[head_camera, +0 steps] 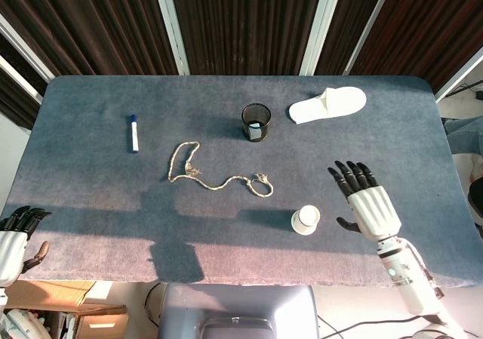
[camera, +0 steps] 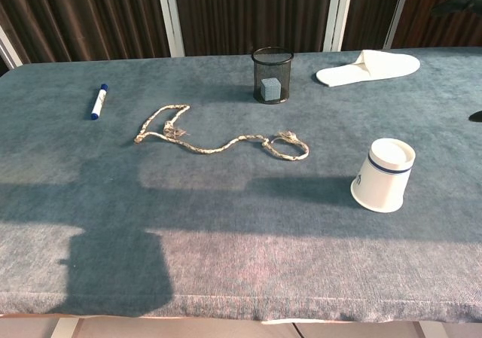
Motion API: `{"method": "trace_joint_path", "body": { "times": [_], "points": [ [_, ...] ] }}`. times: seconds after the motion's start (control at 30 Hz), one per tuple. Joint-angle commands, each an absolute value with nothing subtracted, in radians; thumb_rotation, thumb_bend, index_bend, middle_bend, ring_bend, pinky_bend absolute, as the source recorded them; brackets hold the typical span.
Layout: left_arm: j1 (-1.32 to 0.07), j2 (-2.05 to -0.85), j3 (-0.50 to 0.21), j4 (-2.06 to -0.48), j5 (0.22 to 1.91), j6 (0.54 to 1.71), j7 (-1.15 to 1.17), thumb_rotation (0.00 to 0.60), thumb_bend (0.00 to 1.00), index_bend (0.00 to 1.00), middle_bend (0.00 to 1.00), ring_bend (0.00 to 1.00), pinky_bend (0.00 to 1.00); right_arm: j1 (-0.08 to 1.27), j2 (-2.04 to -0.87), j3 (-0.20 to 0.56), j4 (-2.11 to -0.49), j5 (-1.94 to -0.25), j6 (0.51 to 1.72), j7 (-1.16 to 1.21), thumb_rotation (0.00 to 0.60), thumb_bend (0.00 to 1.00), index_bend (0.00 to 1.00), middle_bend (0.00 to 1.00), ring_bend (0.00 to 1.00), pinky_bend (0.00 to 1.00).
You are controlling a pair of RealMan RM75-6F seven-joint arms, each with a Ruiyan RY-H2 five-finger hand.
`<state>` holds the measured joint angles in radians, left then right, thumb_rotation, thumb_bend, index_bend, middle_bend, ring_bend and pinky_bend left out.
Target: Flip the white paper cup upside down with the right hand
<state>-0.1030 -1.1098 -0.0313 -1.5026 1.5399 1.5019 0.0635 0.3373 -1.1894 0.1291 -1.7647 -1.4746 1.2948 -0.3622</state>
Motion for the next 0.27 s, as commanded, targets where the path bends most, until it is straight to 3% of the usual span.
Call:
{"method": "trace_joint_path", "body": {
  "times": [0.03,0.27],
  "points": [
    [-0.103,-1.111,-0.032,-1.504,1.54,1.503,0.067,0.6,0.34,0.29,0.24,0.17,0.34,0.29,-1.179,0.117,-1.714,-1.493,1.359,-0.292,0.6,0.28,0.14,0.15,0.07,0.18],
    [-0.103,-1.113,-0.03,-1.509,1.544,1.506,0.08,0.6,0.34,0.29,0.24,0.17,0.34,0.289,-1.19,0.108,-1.686,-1.486,1.345,-0.251,0.6,0.28,0.14,0.15,0.07,0.18]
  ]
}}
